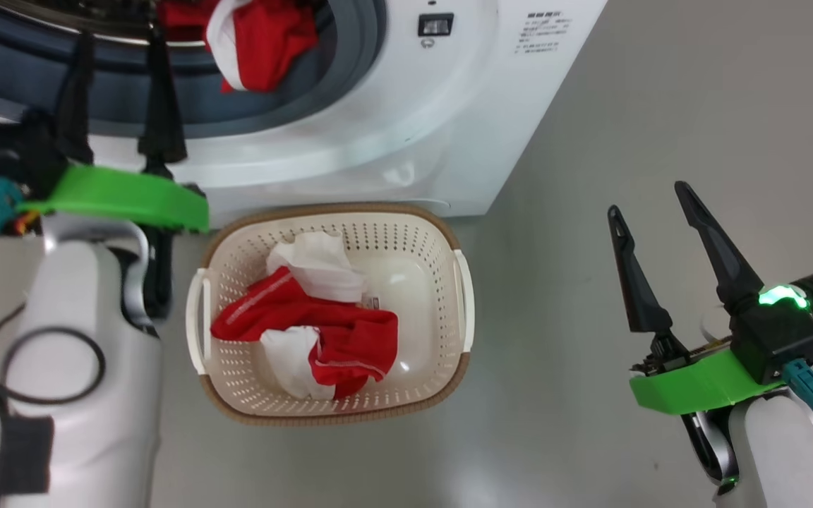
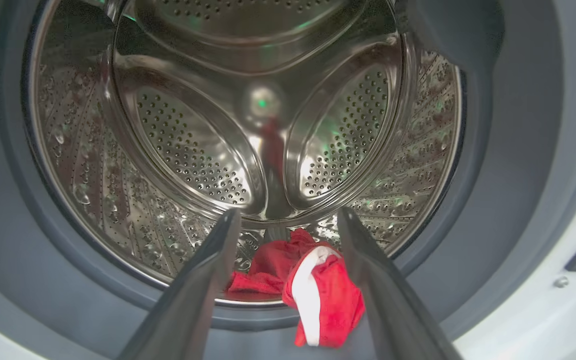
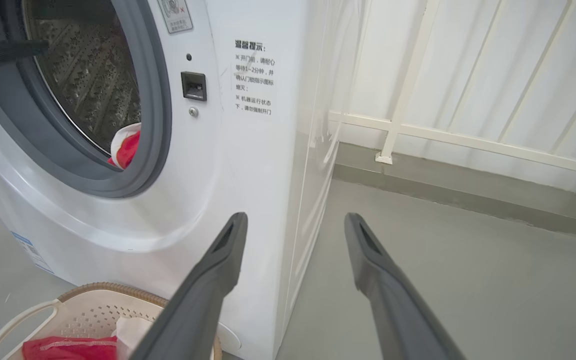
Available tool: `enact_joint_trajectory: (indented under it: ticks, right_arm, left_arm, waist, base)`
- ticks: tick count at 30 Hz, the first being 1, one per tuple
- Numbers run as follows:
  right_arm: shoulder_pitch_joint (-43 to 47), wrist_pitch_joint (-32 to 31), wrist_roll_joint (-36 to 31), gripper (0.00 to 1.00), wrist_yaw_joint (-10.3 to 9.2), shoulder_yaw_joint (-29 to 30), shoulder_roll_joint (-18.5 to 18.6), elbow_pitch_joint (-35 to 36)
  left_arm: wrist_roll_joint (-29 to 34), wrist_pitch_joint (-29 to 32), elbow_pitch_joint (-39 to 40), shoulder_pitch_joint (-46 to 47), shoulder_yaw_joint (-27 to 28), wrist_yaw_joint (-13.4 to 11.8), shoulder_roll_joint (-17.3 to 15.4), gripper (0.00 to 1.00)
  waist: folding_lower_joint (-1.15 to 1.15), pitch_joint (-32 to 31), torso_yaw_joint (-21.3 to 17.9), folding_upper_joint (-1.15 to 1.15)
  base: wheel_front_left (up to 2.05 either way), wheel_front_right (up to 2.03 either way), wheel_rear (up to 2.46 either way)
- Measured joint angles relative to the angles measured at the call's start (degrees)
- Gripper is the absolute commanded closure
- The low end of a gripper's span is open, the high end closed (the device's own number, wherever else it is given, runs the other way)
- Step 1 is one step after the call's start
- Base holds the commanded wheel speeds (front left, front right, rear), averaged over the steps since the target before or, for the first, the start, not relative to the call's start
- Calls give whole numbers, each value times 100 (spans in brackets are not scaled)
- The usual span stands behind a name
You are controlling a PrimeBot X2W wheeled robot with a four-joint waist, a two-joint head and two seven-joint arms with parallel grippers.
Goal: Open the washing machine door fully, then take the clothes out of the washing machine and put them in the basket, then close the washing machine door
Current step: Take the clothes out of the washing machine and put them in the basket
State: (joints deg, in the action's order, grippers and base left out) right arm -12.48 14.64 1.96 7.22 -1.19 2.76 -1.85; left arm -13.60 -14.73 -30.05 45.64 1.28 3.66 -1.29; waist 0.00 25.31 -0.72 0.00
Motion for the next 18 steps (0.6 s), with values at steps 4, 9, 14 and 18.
enact_joint_trajectory:
  ticks: [4, 9, 14, 18]
  right_arm:
    - [-144, 0, -1, 0, 0, -103, 2, -1]
    - [-283, 0, 0, 0, 0, -115, 7, -64]
    - [-336, 0, -1, 0, 0, -118, 10, -62]
    - [-435, 1, -2, 0, 0, -121, 10, -55]
  left_arm:
    - [56, 0, -379, 455, 165, 41, -34, 0]
    - [-58, 0, -981, 987, 431, 127, -59, 0]
    - [-482, 0, -1803, 1606, 572, 297, -62, 0]
    - [-835, 56, -2360, 2084, 597, 343, -168, 0]
  waist:
    - [0, 221, -75, 0]
    - [0, 450, -187, 0]
    - [0, 650, -264, 0]
    - [0, 770, -330, 0]
  base:
    - [0, 0, 0]
    - [0, 0, 0]
    - [0, 0, 0]
    - [0, 0, 0]
